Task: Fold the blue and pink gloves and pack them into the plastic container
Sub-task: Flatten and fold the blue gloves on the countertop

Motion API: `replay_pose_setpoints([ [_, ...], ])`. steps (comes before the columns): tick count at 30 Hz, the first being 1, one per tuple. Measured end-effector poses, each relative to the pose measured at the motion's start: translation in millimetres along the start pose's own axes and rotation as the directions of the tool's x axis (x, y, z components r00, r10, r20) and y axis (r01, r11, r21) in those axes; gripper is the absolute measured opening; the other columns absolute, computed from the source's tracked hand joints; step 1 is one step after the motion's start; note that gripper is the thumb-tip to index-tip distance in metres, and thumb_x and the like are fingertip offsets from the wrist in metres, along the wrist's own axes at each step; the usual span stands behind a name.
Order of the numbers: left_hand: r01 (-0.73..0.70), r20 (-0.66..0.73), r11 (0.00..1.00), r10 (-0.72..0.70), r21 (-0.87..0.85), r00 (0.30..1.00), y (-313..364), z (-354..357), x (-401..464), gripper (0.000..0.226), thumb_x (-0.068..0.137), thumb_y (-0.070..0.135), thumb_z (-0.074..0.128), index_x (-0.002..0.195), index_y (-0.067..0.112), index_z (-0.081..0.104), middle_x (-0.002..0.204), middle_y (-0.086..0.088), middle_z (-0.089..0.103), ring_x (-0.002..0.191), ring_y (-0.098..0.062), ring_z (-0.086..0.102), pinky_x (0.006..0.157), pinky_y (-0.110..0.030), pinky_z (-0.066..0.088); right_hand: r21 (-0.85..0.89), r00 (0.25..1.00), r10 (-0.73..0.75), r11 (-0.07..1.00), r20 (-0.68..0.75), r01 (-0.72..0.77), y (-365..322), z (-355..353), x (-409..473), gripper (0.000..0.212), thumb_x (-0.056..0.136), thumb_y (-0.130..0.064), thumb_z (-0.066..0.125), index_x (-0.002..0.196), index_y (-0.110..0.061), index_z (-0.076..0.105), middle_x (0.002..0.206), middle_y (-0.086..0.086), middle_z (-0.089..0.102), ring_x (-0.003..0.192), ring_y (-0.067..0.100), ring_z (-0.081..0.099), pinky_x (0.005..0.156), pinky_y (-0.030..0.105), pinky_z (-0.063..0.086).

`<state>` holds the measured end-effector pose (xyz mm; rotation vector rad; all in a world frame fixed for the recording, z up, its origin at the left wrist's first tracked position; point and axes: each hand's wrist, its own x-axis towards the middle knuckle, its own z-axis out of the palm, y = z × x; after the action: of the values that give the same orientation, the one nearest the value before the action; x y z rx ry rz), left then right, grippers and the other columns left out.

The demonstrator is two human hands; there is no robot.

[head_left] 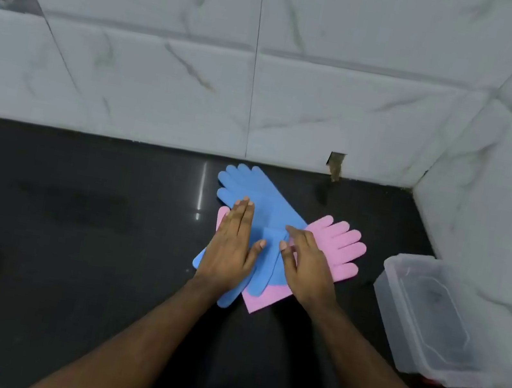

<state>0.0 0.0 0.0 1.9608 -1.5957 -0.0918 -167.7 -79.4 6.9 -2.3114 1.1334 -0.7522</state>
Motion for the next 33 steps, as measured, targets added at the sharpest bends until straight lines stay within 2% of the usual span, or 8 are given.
replay_pose_setpoints([
  [7, 0.099, 0.217, 0.994, -0.088, -0.04, 0.972, -4.7, 11.5, -41.9, 0.078, 0.102, 0.047, 0.054, 0.163, 0.011, 0.021, 0.173, -0.011, 0.005, 0.157, -0.028, 0.019, 0.125, -0.047, 0.025, 0.24, 0.931, 0.358, 0.9, 0.071, -0.364, -19.9, 28.6, -31.2, 0.057, 0.097, -0.008, 0.061, 0.149, -0.016, 0.04, 0.13, 0.001, 0.062, 0.114, 0.014, 0.06, 0.1, 0.03, 0.05],
  [10, 0.112, 0.247, 0.989, -0.085, -0.096, 0.965, -8.1, 11.0, -49.7, 0.092, 0.098, 0.056, 0.057, 0.164, 0.012, 0.01, 0.173, -0.006, 0.005, 0.159, -0.023, 0.012, 0.128, -0.045, 0.017, 0.3, 0.913, 0.396, 0.863, 0.1, -0.407, -26.0, 29.6, -30.9, 0.027, 0.096, -0.016, 0.064, 0.122, -0.018, 0.062, 0.105, -0.004, 0.073, 0.095, 0.013, 0.069, 0.084, 0.029, 0.056],
  [13, 0.102, 0.207, 0.971, -0.056, -0.216, 0.977, -7.0, 1.4, -43.2, 0.097, 0.093, 0.05, 0.066, 0.164, 0.016, 0.009, 0.172, 0.0, 0.015, 0.157, -0.018, 0.021, 0.126, -0.037, 0.022, 0.372, 0.931, 0.358, 0.857, 0.07, -0.357, -43.7, 25.2, -24.4, 0.007, 0.098, -0.027, 0.064, 0.092, -0.024, 0.066, 0.081, -0.01, 0.071, 0.075, 0.004, 0.067, 0.064, 0.017, 0.051],
  [17, 0.186, 0.184, 0.87, -0.112, -0.457, 0.976, -0.1, -20.0, -22.8, 0.085, 0.094, 0.024, 0.068, 0.163, 0.031, 0.017, 0.141, 0.012, 0.057, 0.115, -0.008, 0.062, 0.096, -0.014, 0.05, 0.389, 0.958, 0.279, 0.877, 0.067, -0.283, -71.3, 14.1, -8.7, 0.012, 0.1, -0.041, 0.058, 0.1, -0.03, 0.062, 0.098, -0.014, 0.066, 0.094, 0.005, 0.067, 0.073, 0.014, 0.056],
  [22, 0.161, 0.063, 0.709, -0.163, -0.687, 0.985, 4.1, -48.8, -1.9, 0.043, 0.091, 0.017, 0.077, 0.132, 0.018, 0.064, 0.11, 0.008, 0.074, 0.096, -0.011, 0.07, 0.082, -0.027, 0.056, 0.505, 0.982, 0.151, 0.86, -0.114, -0.074, -96.1, -10.4, 9.7, 0.024, 0.106, -0.034, 0.044, 0.092, -0.018, 0.055, 0.084, -0.008, 0.059, 0.079, 0.008, 0.058, 0.068, 0.022, 0.049],
  [28, 0.24, 0.224, 0.437, -0.09, -0.867, 0.971, 0.6, -90.2, 12.8, 0.023, 0.096, 0.022, 0.073, 0.11, 0.003, 0.073, 0.099, -0.012, 0.077, 0.093, -0.021, 0.072, 0.08, -0.033, 0.057, 0.897, 0.85, 0.505, 0.289, 0.153, -0.333, -118.1, -39.4, 37.4, 0.023, 0.087, -0.037, 0.053, 0.086, -0.016, 0.064, 0.087, 0.002, 0.065, 0.083, 0.018, 0.062, 0.069, 0.036, 0.052],
  [31, 0.328, 0.296, 0.411, -0.143, -0.85, 0.945, -6.9, -105.2, 11.9, 0.035, 0.098, 0.027, 0.071, 0.103, -0.007, 0.067, 0.102, -0.037, 0.067, 0.087, -0.033, 0.068, 0.079, -0.046, 0.055, 0.835, 0.757, 0.376, -0.101, 0.535, -0.54, -113.2, -50.1, 37.3, 0.035, 0.088, -0.04, 0.059, 0.103, -0.015, 0.079, 0.111, 0.013, 0.076, 0.097, 0.032, 0.075, 0.078, 0.046, 0.059],
  [33, 0.34, 0.297, 0.52, -0.167, -0.783, 0.94, -9.7, -116.2, 11.7, 0.022, 0.097, 0.025, 0.072, 0.1, 0.003, 0.072, 0.099, -0.028, 0.071, 0.084, -0.027, 0.07, 0.075, -0.042, 0.057, 0.775, 0.752, 0.188, -0.12, 0.632, -0.621, -103.7, -55.3, 28.0, 0.045, 0.094, -0.042, 0.063, 0.133, -0.02, 0.067, 0.138, 0.018, 0.064, 0.121, 0.032, 0.066, 0.101, 0.05, 0.052],
])
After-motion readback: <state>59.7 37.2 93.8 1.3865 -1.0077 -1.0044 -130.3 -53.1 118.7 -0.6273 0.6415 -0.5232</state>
